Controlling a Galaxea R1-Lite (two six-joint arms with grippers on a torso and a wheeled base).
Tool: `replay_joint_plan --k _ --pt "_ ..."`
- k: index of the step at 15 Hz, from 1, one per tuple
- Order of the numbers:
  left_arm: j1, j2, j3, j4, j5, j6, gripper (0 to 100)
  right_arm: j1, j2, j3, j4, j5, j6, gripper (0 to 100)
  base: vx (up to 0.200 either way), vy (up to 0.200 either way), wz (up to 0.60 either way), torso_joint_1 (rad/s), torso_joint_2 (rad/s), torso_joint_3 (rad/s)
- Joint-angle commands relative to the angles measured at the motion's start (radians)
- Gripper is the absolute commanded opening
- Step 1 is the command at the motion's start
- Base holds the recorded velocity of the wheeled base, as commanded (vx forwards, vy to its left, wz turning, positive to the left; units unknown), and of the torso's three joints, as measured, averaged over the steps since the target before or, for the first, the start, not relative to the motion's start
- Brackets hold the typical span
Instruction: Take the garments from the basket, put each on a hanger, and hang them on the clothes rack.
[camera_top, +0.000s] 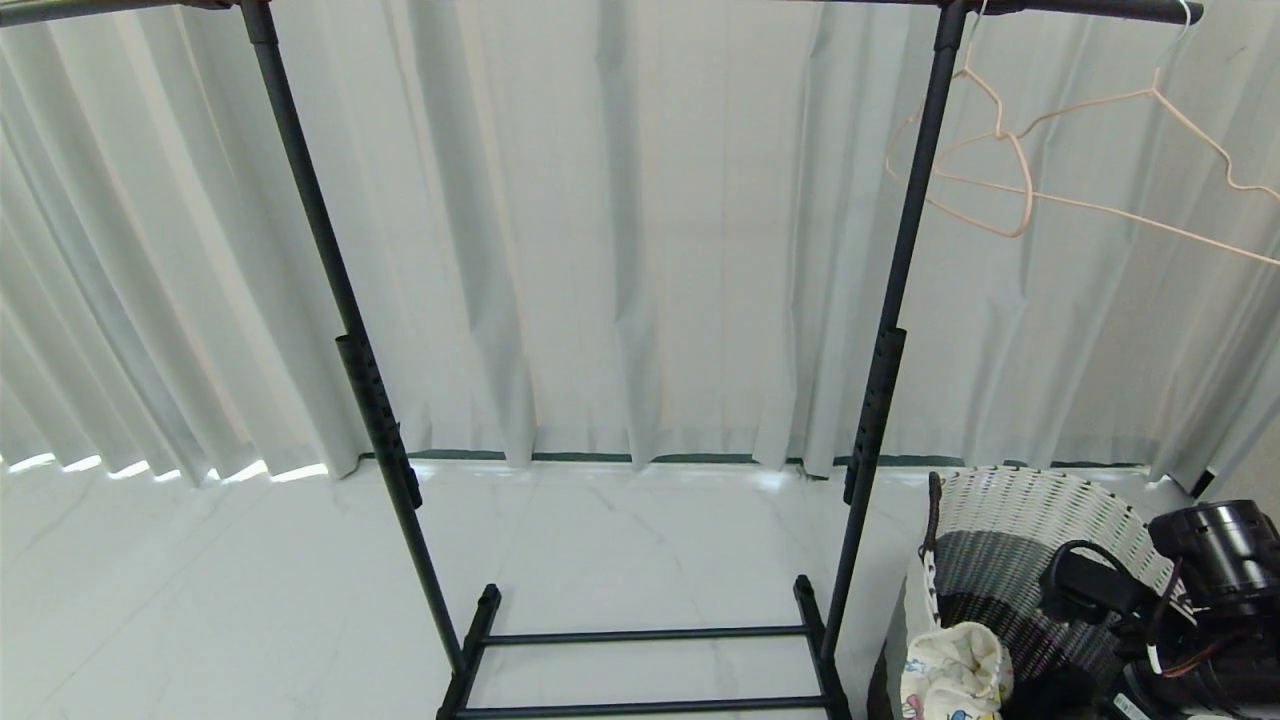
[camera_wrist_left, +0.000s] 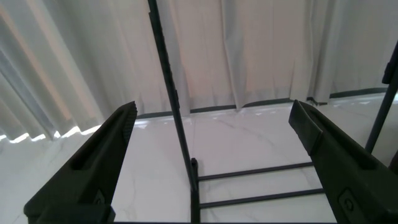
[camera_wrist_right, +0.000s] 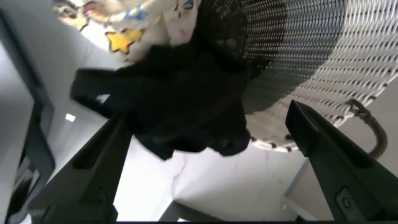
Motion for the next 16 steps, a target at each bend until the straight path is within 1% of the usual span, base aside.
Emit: replay_joint_plan --k 1,3,5,6,10,13,14,15,16 --pt "0.000 0.000 0.000 -0.001 0.000 0.000 100 0.000 0.077 0.007 -0.054 -0.006 -0.001 100 0.000 0.000 0.00 0.000 0.00 0.000" --pt "0.000 0.000 0.000 -0.001 0.000 0.000 100 0.000 0.106 0.007 -0.080 -0.011 -0.001 100 0.000 0.000 0.00 0.000 0.00 0.000" --pt "0.000 0.000 0.000 -0.001 0.000 0.000 100 0.000 0.146 0.007 -0.133 -0.013 -0.001 100 0.000 0.000 0.00 0.000 0.00 0.000" --pt "0.000 0.000 0.000 -0.001 0.000 0.000 100 0.000 0.151 0.007 -0.137 -0.014 -0.001 0 0.000 0.000 0.00 0.000 0.00 0.000" --pt "0.000 0.000 0.000 -0.001 0.000 0.000 100 0.000 0.146 0.007 -0.143 -0.036 0.001 0 0.000 0.000 0.00 0.000 0.00 0.000" --pt "0.000 0.000 0.000 -0.001 0.000 0.000 100 0.000 0.037 0.007 -0.133 -0.042 0.004 0 0.000 0.000 0.00 0.000 0.00 0.000" --pt "0.000 0.000 0.000 -0.001 0.000 0.000 100 0.000 -0.030 -0.003 -0.111 -0.042 0.002 0 0.000 0.000 0.00 0.000 0.00 0.000" --pt "0.000 0.000 0.000 -0.001 0.000 0.000 100 0.005 -0.110 -0.033 -0.054 -0.040 0.002 0 0.000 0.000 0.00 0.000 0.00 0.000" --pt "0.000 0.000 0.000 -0.001 0.000 0.000 100 0.016 -0.188 -0.080 0.038 -0.037 0.002 0 0.000 0.000 0.00 0.000 0.00 0.000"
